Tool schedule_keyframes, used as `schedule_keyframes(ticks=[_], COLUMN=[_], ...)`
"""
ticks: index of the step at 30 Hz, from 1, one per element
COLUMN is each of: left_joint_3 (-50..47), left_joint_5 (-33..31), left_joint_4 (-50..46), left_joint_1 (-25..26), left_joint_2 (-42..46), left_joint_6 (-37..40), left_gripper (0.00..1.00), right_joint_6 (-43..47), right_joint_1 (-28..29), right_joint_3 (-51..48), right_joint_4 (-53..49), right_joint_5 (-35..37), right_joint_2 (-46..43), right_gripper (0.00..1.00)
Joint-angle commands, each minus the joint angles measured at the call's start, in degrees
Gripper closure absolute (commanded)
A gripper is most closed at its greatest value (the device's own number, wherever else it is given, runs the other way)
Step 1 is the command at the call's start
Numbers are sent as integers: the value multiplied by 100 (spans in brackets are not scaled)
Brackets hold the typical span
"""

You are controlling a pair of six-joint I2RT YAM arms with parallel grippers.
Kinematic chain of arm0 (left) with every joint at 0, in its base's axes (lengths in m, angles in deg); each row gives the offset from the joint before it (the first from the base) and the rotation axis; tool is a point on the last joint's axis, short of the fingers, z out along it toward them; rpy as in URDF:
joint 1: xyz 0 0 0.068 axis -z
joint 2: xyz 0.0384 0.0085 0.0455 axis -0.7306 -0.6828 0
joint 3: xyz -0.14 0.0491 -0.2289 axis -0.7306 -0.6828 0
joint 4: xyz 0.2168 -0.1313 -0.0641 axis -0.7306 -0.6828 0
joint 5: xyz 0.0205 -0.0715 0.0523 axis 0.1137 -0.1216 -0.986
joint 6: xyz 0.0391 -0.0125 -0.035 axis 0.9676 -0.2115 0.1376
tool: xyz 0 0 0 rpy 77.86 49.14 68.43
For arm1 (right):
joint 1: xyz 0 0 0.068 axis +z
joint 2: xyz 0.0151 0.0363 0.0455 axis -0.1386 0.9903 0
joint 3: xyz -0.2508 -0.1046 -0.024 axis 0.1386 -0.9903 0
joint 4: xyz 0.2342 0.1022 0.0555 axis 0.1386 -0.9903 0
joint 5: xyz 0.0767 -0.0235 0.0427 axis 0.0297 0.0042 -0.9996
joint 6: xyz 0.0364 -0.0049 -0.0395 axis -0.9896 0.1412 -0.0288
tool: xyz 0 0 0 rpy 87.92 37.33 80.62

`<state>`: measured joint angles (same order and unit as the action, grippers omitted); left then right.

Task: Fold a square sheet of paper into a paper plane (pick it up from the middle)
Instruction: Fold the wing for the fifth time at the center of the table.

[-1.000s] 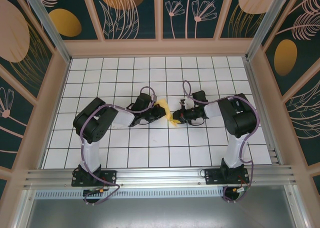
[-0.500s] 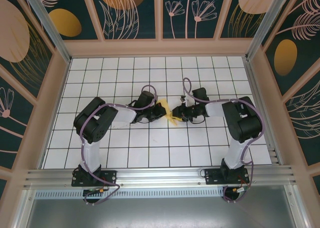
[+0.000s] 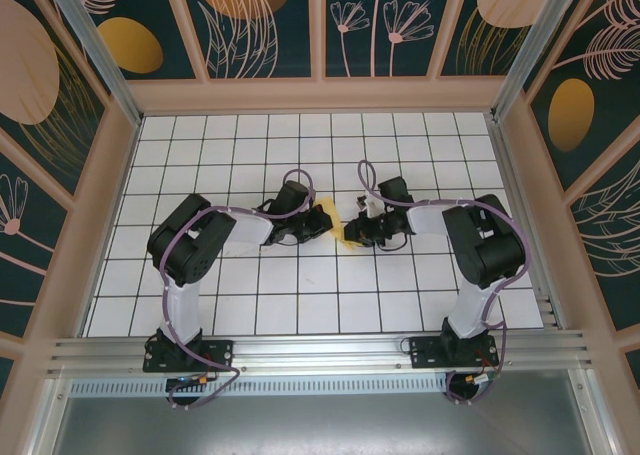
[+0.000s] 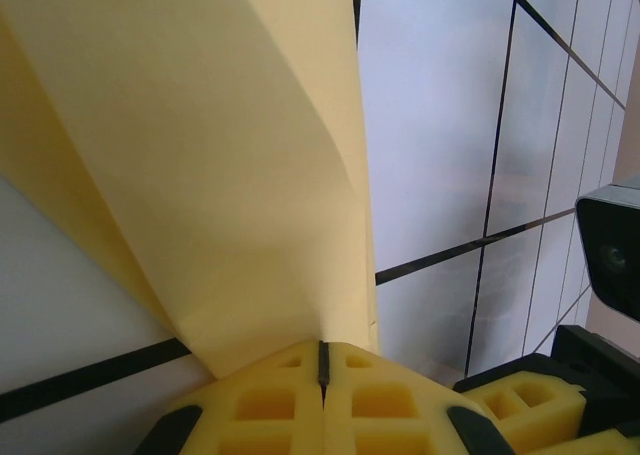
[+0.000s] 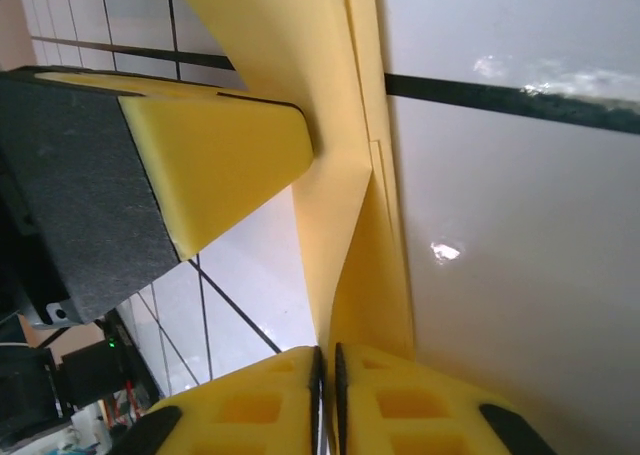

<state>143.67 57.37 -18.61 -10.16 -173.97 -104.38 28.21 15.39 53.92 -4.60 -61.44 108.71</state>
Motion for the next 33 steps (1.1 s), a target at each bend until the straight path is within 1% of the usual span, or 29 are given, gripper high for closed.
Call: schedule_keyframes(ticks=[1,4,9,13,16,19,22,26,33], left_joint_3=[-23,-23,-40,-28,-23,-7,1,5,19], left_joint_5=[-599,-658,-730,-741,-749,-775,-775,-800,-819], left_joint_4=[-624,-691,-774,-805,-811,-841,-841,-867,-894], left_joint_1=[-5,-11,-9,-12,-12,-12,-12,-6,-12], left_joint_2=[-389,-393,-396,-423,-436,-441,-454,-450,-459], left_joint_6=[2,-21,-47,-60,-82,-92,-128,-166,-210], left_gripper=[94,93,93,93,93,93,93,92,92], right_joint_6=[86,9,24,-24,-38,16,178,336,467], right_joint_1=[14,-28,-50,-59,-48,6,211,552,732], right_joint_3=[81,-2,-7,76,147,187,323,543,800], right_joint_4=[-151,-120,-312,-369,-464,-579,-774,-888,-1133], right_joint_5=[77,47,189,274,657,1067,1343,1339,1382], right_joint_2=[161,259,442,187,-269,-638,-691,-474,-34], right_gripper=[89,92,92,86,80,78,79,83,89])
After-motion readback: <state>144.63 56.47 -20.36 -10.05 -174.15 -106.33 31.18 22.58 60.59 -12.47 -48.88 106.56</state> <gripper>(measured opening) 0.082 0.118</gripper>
